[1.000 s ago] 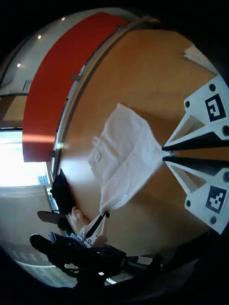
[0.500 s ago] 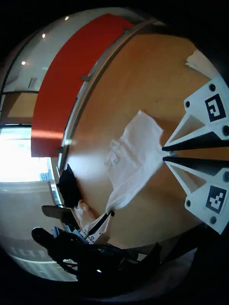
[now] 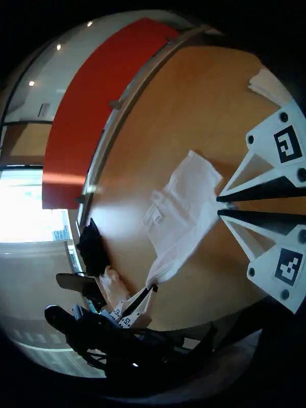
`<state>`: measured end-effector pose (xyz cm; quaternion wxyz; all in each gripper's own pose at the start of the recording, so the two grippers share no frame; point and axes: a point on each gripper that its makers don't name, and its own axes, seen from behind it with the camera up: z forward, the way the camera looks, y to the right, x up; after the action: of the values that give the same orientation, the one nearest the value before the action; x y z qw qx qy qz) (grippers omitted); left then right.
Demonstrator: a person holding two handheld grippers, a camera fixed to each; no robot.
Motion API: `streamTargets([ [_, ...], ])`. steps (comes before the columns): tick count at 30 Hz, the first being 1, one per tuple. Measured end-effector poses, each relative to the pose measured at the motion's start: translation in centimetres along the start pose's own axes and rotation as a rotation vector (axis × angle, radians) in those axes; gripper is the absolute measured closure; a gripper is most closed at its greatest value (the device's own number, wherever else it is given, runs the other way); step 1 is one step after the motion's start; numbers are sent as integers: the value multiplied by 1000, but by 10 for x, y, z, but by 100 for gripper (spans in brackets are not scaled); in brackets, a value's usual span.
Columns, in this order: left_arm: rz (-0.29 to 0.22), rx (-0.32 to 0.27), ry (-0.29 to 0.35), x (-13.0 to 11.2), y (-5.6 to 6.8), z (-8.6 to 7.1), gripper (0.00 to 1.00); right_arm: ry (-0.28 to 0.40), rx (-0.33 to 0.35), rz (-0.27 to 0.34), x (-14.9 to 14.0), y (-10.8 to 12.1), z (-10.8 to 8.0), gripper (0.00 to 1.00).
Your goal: Fold towel
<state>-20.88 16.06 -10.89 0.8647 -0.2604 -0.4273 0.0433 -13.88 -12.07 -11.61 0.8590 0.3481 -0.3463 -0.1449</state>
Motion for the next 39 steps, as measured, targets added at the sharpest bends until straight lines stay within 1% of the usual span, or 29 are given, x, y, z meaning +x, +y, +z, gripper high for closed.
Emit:
streamTargets([
  [6, -2, 1, 11, 16, -7, 8, 87, 7, -11, -4, 8, 15, 8, 89],
  [14, 30, 22, 23, 47, -26, 29, 87, 10, -43, -2, 19, 44, 29, 89],
  [20, 55, 21, 10, 65, -39, 48, 87, -2, -60, -3, 24, 64, 48, 89],
  [23, 69, 27, -7, 69, -47, 60, 87, -10, -59, 7, 25, 70, 57, 89],
  [26, 78, 35, -14, 73, -51, 67, 87, -12, -58, 13, 26, 73, 64, 89],
  [32, 84, 39, -26, 72, -54, 79, 87, -37, -61, 11, 18, 77, 73, 89],
  [39, 86, 44, -47, 66, -59, 95, 87, -58, -63, 29, 9, 86, 87, 89],
])
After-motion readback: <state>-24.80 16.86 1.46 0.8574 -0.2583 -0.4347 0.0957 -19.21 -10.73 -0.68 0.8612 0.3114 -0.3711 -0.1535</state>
